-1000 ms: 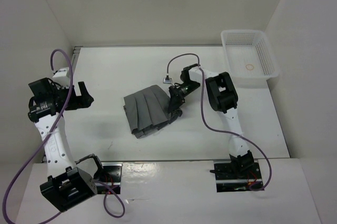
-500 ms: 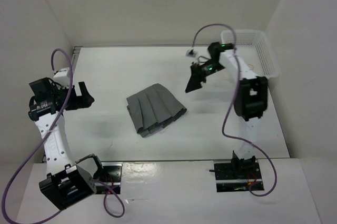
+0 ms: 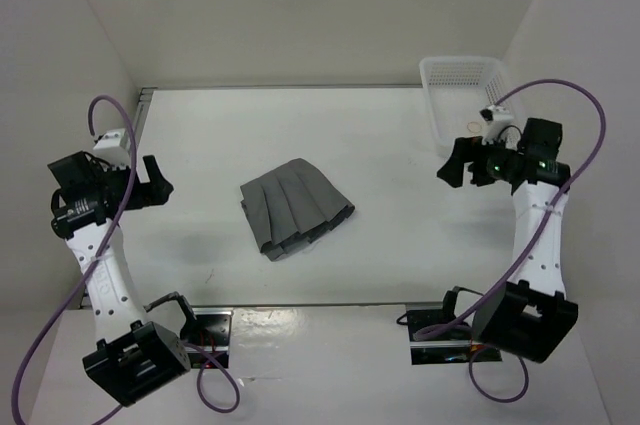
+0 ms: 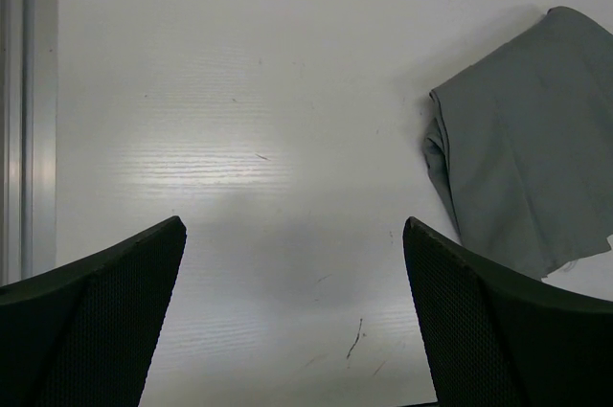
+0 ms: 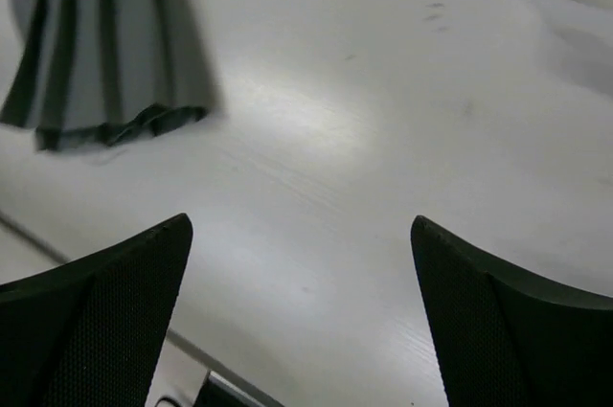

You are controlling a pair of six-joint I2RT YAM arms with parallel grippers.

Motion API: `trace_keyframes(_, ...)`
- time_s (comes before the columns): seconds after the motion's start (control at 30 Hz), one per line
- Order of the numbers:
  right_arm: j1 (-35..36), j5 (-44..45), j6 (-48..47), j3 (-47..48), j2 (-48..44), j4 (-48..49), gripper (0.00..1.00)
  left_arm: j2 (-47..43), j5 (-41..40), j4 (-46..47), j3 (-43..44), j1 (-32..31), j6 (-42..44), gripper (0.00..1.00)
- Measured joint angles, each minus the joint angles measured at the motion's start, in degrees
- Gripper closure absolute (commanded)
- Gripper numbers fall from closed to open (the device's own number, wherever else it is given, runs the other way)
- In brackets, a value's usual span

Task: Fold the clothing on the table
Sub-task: Fold the skirt

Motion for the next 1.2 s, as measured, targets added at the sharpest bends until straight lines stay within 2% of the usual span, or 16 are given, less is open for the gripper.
trace_keyframes(0.13,-9.1,6.7,7.1,-6.2,-5.6,10.3,0.01,0.0,-0.5,1.2,-0.9,2.5,-0.1,0.0)
trace_keyframes(0.23,-12.7,11.1,9.3,-9.3,-5.1,13.0,0.01,-0.3,-0.9,2.5,-1.9,5.1,-0.2,0.0)
trace_keyframes(0.5,-12.8,15.1,11.0,-10.0,-2.3,15.5,0.01,-0.9,-0.7,3.4,-3.3,8.8,-0.1,0.0)
trace_keyframes(0.87,-12.8,14.1,9.4,-9.9,-0.7,15.6,0.01,1.7,-1.9,3.9,-3.3,9.9,-0.2,0.0)
trace_keyframes(1.2,-12.8,10.3,7.1,-9.9,1.6,14.6,0.01,-1.7,-1.9,3.9,-3.3,12.0,-0.2,0.0)
